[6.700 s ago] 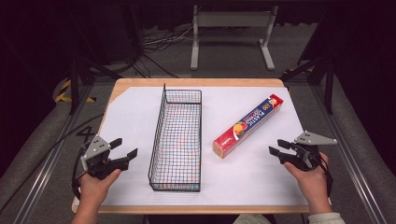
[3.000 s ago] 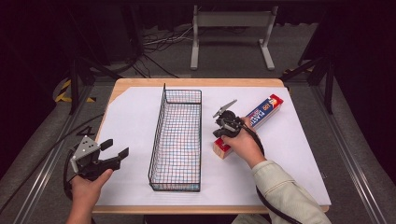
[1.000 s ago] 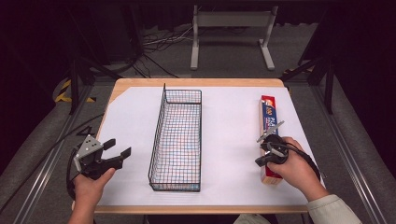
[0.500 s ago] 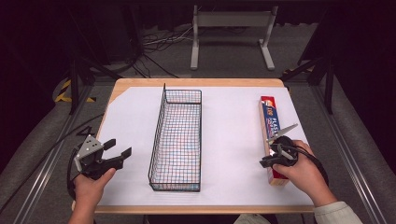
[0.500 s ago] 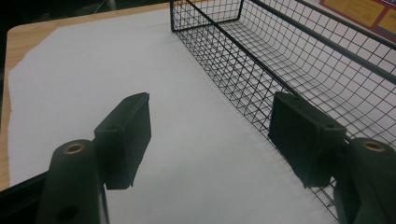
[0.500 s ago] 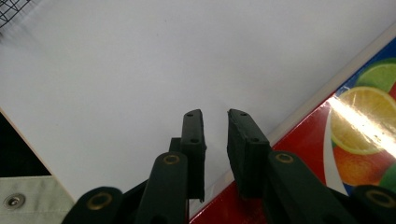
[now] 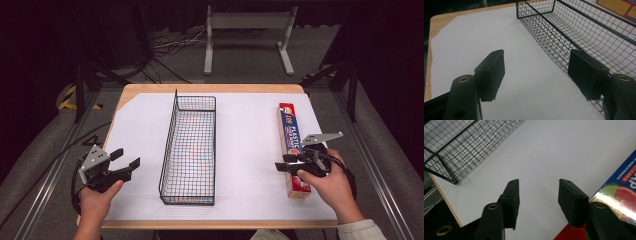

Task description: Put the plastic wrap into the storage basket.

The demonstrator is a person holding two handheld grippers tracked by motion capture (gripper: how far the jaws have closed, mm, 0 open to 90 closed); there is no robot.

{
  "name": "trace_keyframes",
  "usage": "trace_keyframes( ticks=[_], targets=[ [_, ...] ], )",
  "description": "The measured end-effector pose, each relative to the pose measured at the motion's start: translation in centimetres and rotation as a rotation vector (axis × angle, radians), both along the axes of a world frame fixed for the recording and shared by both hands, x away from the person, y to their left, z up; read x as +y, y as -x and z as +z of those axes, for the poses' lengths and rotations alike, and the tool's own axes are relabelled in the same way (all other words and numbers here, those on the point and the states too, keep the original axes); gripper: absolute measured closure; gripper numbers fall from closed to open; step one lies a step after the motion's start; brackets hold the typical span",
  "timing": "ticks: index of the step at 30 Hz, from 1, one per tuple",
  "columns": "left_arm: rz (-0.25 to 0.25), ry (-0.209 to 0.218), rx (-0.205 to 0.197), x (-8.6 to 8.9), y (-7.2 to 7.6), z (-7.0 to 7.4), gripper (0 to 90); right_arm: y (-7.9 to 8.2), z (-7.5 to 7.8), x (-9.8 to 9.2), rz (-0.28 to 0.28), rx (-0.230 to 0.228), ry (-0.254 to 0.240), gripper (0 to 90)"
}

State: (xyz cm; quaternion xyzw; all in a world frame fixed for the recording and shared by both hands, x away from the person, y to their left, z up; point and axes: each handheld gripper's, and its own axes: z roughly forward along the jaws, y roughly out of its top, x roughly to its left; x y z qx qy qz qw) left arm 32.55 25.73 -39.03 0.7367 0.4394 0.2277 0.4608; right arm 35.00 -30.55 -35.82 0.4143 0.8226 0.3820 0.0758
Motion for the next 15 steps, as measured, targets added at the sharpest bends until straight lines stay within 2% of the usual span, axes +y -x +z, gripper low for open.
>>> trace_keyframes(
  ticks=[4, 5, 7, 8, 9, 11, 15],
  targets=[
    [0.007, -0.001, -0.007, 0.0, 0.1, 0.0, 30.2, 0.1, 0.4, -0.4, -0.022, -0.061, -0.027, 50.0],
    [0.012, 0.002, -0.013, 0.1, 0.1, 0.0, 30.2, 0.1, 0.5, -0.4, -0.026, -0.054, -0.037, 50.7],
    [0.029, 0.008, -0.028, 0.3, 0.3, 0.1, 30.2, 0.1, 0.5, -0.6, -0.032, -0.073, -0.061, 50.1],
    [0.029, 0.008, -0.028, 0.3, 0.3, 0.1, 30.2, 0.2, 0.7, -0.9, -0.058, -0.101, -0.086, 50.4],
    [0.045, 0.010, -0.044, 0.5, 0.3, 0.2, 30.2, 0.2, 0.8, -1.0, -0.070, -0.111, -0.101, 50.6],
    [0.054, 0.012, -0.052, 0.6, 0.4, 0.1, 30.3, 0.2, 0.8, -1.1, -0.083, -0.119, -0.113, 50.2],
    [0.086, 0.028, -0.076, 1.1, 0.5, -0.2, 30.3, 0.2, 1.3, -1.5, -0.171, -0.139, -0.143, 44.9]
  ],
)
